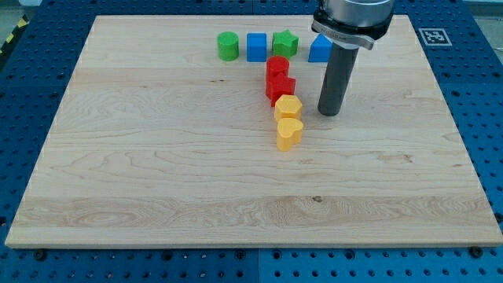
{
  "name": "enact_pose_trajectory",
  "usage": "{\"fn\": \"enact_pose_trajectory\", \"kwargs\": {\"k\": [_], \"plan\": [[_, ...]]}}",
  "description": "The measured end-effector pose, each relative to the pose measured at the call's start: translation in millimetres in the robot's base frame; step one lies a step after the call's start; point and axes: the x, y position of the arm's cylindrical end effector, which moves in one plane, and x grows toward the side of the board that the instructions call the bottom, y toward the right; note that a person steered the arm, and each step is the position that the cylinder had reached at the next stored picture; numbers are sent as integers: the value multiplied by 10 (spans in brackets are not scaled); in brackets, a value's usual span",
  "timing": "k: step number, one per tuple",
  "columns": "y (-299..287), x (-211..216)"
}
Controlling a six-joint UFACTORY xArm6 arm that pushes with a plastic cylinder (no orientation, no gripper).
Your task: Adjust the red star and yellow blocks to make a vertical line
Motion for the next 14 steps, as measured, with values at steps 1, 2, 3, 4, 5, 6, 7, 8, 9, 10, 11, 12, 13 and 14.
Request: {"fn": "enact_pose_trajectory", "kwargs": {"k": [1, 2, 3, 4, 5, 6, 7, 8, 9, 10, 11, 12, 13, 14], "plan": [[0, 64], [-99, 100], [-272, 100], [-337, 100], [-337, 100], [-270, 165], [-233, 481], [-233, 627], [-233, 634], [-233, 631], [-233, 606], [-233, 553], [-233, 491], [-243, 491]]}}
